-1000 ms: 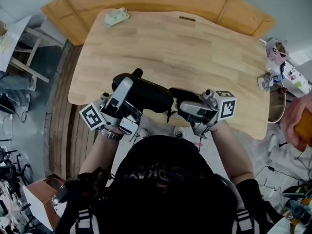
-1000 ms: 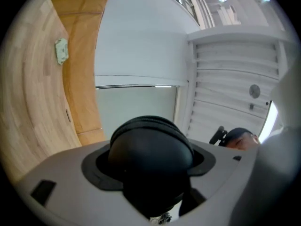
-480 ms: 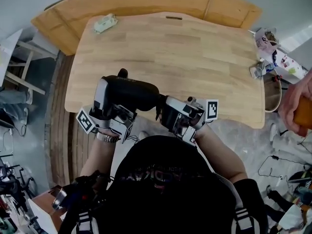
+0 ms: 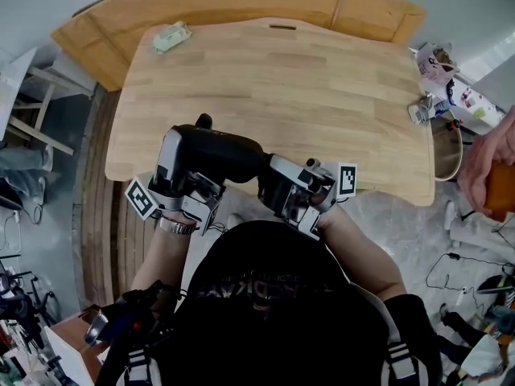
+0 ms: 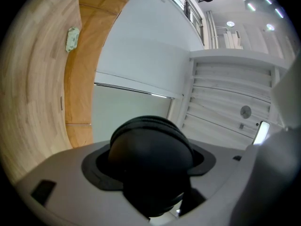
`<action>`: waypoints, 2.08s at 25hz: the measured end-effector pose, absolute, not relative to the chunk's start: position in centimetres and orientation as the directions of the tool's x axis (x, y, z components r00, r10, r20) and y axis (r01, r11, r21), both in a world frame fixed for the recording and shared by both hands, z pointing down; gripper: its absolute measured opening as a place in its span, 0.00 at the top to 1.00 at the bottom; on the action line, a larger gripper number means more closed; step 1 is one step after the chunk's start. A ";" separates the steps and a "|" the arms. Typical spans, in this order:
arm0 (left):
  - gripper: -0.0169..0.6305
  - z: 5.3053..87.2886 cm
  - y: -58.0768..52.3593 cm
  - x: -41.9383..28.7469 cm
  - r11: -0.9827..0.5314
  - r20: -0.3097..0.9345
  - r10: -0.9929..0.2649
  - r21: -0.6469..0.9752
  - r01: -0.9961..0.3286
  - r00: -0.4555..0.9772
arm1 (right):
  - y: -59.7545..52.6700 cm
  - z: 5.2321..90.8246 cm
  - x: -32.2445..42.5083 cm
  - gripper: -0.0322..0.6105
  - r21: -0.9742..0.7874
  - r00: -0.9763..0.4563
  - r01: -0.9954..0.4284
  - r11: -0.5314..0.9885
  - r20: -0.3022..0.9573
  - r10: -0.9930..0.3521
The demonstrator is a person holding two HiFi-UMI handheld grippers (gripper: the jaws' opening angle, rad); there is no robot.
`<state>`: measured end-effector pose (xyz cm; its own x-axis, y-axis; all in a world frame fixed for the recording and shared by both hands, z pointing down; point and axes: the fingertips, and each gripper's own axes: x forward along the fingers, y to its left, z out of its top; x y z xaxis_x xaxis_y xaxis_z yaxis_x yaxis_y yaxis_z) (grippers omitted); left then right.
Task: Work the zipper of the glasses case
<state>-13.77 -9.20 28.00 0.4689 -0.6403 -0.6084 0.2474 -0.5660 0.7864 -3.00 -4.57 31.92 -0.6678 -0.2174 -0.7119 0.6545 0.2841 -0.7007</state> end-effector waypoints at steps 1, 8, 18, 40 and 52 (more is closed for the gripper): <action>0.42 28.0 -9.0 -13.7 -0.567 -0.607 -0.641 0.787 0.243 0.471 | -4.4 32.0 -3.0 0.74 -0.702 -0.668 0.654 0.283 -0.711 -0.218; 0.42 28.3 -8.5 -14.2 -0.566 -0.584 -0.667 0.801 0.195 0.463 | -3.7 32.2 -2.6 0.84 -0.706 -0.674 0.644 0.295 -0.706 -0.220; 0.42 28.8 -8.3 -14.3 -0.576 -0.550 -0.672 0.809 0.116 0.496 | -4.0 33.8 -3.0 0.91 -0.766 -0.733 0.564 0.308 -0.637 -0.240; 0.42 28.4 -8.6 -13.3 -0.635 -0.313 -0.746 0.599 -0.488 0.588 | -4.4 36.6 -3.5 0.93 -0.831 -0.899 0.156 0.534 -0.344 -0.273; 0.42 29.8 -9.0 -9.9 -0.639 -0.111 -0.768 0.187 -0.746 0.630 | -4.8 36.3 -6.1 0.93 -0.816 -0.921 0.166 0.553 -0.329 -0.209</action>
<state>-9.95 -8.97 29.82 0.6303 -0.7684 -0.1107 -0.7460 -0.6390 0.1874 -6.14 -4.81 36.32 -0.9207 -0.2094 -0.3294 0.1661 0.5534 -0.8162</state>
